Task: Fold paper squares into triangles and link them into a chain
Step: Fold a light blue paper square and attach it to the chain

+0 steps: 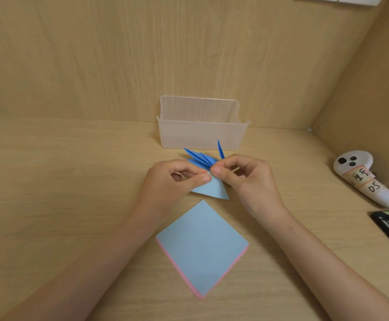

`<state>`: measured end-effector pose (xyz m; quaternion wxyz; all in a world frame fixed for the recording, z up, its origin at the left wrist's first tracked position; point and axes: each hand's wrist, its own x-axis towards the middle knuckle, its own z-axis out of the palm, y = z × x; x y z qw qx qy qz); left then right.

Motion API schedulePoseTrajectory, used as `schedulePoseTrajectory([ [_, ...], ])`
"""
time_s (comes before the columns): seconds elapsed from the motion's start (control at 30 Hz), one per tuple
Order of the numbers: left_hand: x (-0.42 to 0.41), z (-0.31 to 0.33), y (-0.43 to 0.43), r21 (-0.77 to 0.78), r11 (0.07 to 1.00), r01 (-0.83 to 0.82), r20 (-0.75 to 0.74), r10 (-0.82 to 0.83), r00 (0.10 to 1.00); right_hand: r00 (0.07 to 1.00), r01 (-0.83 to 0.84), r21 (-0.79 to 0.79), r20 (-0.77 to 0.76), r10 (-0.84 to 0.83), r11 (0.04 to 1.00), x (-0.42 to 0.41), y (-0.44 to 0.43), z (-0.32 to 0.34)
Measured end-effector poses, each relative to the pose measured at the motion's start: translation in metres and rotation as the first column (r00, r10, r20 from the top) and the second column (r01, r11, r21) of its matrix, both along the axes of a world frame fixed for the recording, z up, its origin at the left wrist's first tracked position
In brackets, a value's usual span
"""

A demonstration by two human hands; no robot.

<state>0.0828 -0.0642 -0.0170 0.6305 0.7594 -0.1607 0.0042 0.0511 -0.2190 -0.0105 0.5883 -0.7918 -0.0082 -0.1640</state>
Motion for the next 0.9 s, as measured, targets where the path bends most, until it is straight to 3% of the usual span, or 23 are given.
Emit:
schedulePoseTrajectory([
  [0.3,0.012,-0.002,0.01,0.037,0.999,-0.025,-0.057,0.027,0.998,0.996,0.089,-0.003,-0.016,-0.089,0.996,0.004,-0.002,-0.003],
  [0.5,0.034,-0.007,0.036,0.002,0.991,-0.136,-0.083,0.135,0.987,0.955,0.291,0.112,0.028,-0.296,0.95,0.01,-0.037,0.003],
  [0.7,0.022,-0.004,0.017,-0.034,0.999,-0.022,-0.09,0.018,0.996,0.992,0.11,0.112,-0.079,-0.101,0.988,0.01,-0.017,-0.004],
  [0.9,0.014,-0.008,0.011,0.065,0.997,0.047,-0.118,-0.039,0.992,0.993,0.054,0.114,-0.107,-0.041,0.992,0.009,-0.011,-0.01],
])
